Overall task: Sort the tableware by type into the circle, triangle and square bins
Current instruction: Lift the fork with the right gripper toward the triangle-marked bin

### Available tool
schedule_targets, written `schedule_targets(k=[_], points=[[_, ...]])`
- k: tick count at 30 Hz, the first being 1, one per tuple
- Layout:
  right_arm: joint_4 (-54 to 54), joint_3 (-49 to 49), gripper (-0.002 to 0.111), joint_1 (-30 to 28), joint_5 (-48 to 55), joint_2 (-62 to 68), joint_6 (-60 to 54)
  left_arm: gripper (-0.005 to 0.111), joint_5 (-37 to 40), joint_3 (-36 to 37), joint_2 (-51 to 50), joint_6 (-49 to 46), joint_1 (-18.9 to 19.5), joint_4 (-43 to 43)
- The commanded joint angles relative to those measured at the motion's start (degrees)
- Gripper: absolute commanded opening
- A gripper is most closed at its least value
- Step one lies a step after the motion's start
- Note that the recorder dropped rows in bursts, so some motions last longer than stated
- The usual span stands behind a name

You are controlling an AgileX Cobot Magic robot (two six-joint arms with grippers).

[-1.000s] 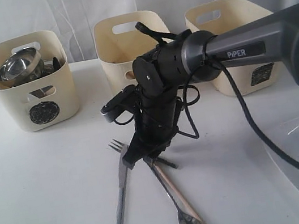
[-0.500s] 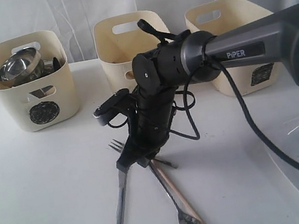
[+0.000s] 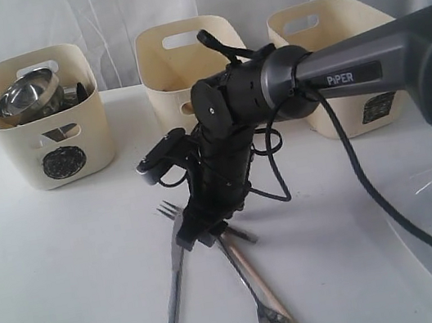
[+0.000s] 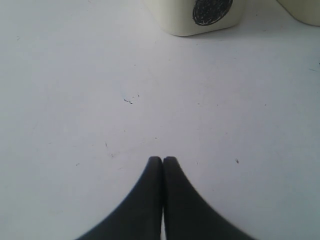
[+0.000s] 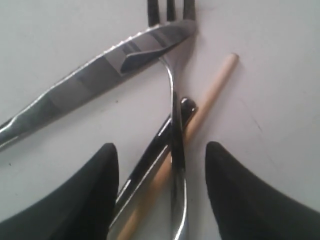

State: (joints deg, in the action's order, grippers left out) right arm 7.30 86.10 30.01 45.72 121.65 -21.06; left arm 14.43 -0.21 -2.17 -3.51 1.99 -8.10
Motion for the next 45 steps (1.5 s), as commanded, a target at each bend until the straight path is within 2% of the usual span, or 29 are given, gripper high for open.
schedule_targets(k=[1, 5, 12, 16, 35, 45], points=[[-2.80, 0.14, 0.051, -0.32, 0.78, 1.25, -0.68, 0.000, 0.15, 0.21, -0.08, 0.02, 0.19, -0.82], [-2.80, 0.14, 0.045, -0.32, 1.19, 1.90, -0.80, 0.000, 0.15, 0.21, -0.08, 0.02, 0.19, -0.82], [-2.80, 0.14, 0.009, -0.32, 1.45, 1.90, -0.80, 0.000, 0.15, 0.21, -0.08, 0.02, 0.19, -0.82], [-2.80, 0.14, 0.000, -0.32, 1.74, 1.90, -0.80, 0.000, 0.15, 0.21, -0.08, 0.02, 0.19, -0.82], [-2.80, 0.14, 0.000, -0.32, -2.68, -2.79, -0.80, 0.000, 0.15, 0.21, -0.08, 0.02, 0.19, -0.82], [-2.68, 0.14, 0.000, -0.32, -1.68, -3.22, -0.80, 0.000, 0.15, 0.21, -0.08, 0.02, 0.19, -0.82]])
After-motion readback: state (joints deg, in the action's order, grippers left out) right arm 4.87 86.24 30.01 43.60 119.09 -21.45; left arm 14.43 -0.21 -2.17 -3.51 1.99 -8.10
